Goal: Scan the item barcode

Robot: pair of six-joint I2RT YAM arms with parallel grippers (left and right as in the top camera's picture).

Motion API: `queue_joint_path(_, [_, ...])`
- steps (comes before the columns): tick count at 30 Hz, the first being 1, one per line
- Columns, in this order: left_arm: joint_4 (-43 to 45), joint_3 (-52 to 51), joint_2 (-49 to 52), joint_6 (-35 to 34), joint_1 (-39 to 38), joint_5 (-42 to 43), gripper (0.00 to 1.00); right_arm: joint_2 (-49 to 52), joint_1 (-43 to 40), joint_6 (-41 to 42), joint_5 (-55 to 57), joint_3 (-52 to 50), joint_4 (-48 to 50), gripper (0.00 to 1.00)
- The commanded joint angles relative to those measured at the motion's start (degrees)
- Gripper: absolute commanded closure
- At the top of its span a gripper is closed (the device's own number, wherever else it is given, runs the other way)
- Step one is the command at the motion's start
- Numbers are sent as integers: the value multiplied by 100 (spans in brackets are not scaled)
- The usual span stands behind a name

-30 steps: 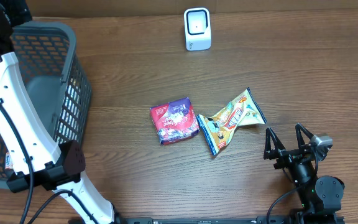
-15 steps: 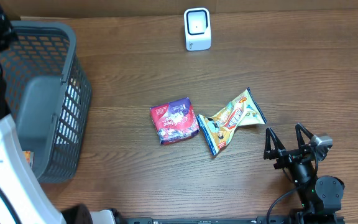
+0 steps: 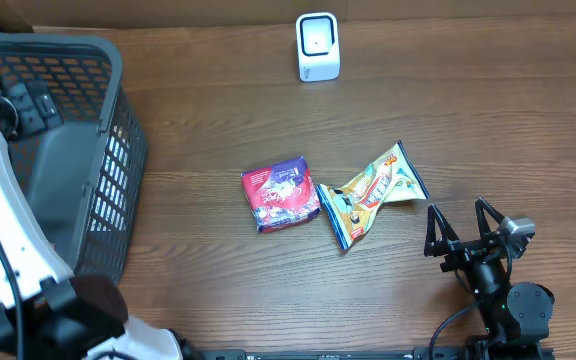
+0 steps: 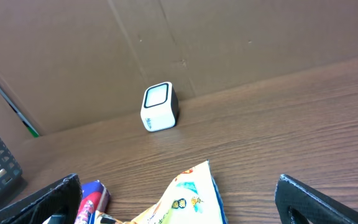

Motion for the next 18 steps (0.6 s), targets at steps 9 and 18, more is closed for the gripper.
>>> queue_joint_path(9, [-417,4,1436,1032,26,890,0,-24,28,7,0,-61,33,0])
queue_joint_path(18, [-144,4,2133,1825,-9,914,0,-24,28,7,0,-61,33,0])
